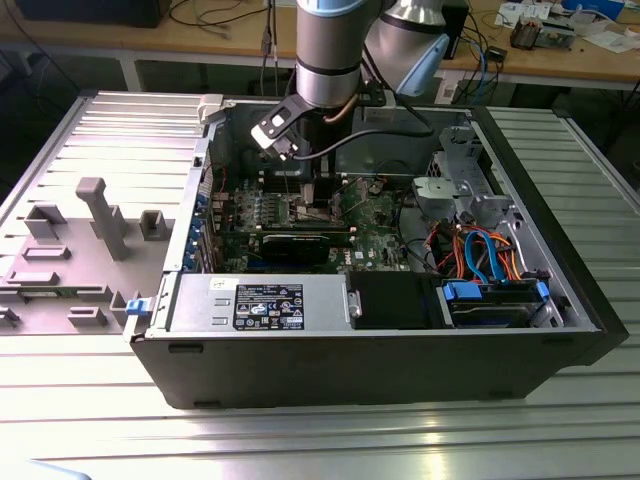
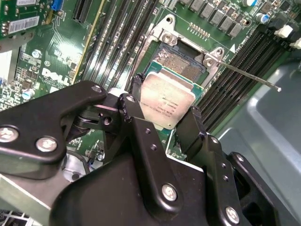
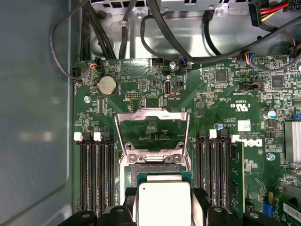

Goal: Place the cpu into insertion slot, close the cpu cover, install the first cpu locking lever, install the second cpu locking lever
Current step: 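Place the cpu into insertion slot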

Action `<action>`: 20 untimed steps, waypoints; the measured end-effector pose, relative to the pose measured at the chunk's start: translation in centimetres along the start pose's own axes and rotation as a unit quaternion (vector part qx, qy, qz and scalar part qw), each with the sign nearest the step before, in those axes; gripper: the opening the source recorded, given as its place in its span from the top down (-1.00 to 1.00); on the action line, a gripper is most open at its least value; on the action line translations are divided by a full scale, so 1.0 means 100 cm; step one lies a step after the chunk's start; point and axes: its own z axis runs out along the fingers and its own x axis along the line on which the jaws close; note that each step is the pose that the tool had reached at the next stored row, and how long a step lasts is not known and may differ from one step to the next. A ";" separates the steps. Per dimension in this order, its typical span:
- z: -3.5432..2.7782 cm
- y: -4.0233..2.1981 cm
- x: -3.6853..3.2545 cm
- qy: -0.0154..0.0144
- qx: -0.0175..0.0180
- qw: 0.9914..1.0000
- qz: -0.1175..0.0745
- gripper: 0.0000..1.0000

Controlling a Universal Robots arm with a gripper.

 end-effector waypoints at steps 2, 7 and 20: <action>0.0039 -0.0005 0.0004 0.000 0.000 1.000 0.000 -0.09; 0.0134 -0.0011 0.0009 0.000 0.000 1.000 -0.001 -0.09; 0.0234 -0.0030 0.0021 0.000 0.000 1.000 -0.001 -0.09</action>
